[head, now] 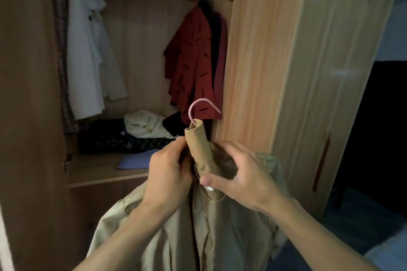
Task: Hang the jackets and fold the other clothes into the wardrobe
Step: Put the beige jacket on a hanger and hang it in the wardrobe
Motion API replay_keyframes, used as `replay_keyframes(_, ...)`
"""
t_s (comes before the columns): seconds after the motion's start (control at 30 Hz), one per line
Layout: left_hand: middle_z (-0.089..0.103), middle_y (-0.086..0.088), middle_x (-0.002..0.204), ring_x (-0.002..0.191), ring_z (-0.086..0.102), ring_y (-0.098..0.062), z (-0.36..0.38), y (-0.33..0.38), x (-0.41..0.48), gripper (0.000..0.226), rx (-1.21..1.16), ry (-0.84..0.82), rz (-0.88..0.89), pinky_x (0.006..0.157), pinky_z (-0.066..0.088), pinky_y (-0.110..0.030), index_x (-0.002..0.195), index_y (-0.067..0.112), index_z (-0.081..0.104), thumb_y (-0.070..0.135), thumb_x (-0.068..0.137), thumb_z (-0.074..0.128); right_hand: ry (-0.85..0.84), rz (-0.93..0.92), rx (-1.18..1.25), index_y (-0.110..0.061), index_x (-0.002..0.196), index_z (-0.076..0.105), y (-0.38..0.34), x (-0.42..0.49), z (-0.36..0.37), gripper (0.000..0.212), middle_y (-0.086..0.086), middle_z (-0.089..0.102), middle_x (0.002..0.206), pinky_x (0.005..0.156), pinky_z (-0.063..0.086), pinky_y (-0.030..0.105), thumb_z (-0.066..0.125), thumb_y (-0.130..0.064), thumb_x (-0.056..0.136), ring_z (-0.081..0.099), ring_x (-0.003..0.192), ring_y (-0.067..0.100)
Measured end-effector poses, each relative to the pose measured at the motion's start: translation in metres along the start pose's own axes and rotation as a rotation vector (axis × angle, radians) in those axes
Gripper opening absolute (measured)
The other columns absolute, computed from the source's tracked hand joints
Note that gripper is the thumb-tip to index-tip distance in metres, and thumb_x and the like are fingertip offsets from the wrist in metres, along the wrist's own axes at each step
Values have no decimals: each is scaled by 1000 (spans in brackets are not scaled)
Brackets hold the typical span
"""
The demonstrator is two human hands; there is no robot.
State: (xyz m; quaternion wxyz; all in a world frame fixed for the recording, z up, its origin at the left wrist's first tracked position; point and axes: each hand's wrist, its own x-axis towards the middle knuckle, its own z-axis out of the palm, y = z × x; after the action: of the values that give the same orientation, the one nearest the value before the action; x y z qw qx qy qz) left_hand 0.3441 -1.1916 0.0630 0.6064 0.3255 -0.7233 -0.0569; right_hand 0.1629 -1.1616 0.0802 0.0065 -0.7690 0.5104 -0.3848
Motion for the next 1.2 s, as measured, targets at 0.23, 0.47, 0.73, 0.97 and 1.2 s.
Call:
replay_keyframes(0.23, 64, 15, 77, 72, 60, -6, 1, -28, 18, 41, 66, 7, 30, 62, 44, -17, 90, 26, 64, -14, 76, 64, 206, -28, 47, -30, 103, 67, 25, 48, 41, 33, -18, 63, 94, 72, 52, 22, 77, -44, 75, 59, 89, 1)
replay_keyframes(0.47, 71, 11, 91, 89, 68, -9, 22, -49, 63, 33, 114, -196, -16, 76, 54, -36, 106, 22, 69, -4, 86, 66, 283, -109, 228, -16, 92, 69, 80, 101, 63, 20, -7, 62, 89, 68, 53, 38, 78, -5, 79, 61, 82, 8)
replay_keyframes(0.73, 73, 11, 94, 88, 70, -7, 43, -74, 130, 45, 218, -335, -163, 76, 57, -38, 102, 29, 68, 62, 73, 77, 342, -266, 268, -18, 84, 65, 122, 171, 73, 17, -9, 57, 83, 63, 50, 37, 77, -7, 79, 57, 76, 10)
replay_keyframes(0.97, 72, 8, 76, 74, 68, -8, 71, -131, 156, 9, 218, -169, -259, 67, 55, -28, 86, 24, 70, 19, 81, 77, 353, -243, 246, -18, 83, 69, 139, 219, 102, 21, -11, 59, 82, 70, 47, 26, 80, -5, 70, 53, 81, 11)
replay_keyframes(1.2, 74, 7, 79, 79, 71, -11, 94, -192, 181, 9, 76, 35, -404, 77, 59, -39, 89, 22, 73, 14, 86, 71, 450, -93, 154, -30, 101, 54, 129, 245, 124, 39, -14, 48, 97, 75, 49, 26, 80, -21, 73, 48, 89, 3)
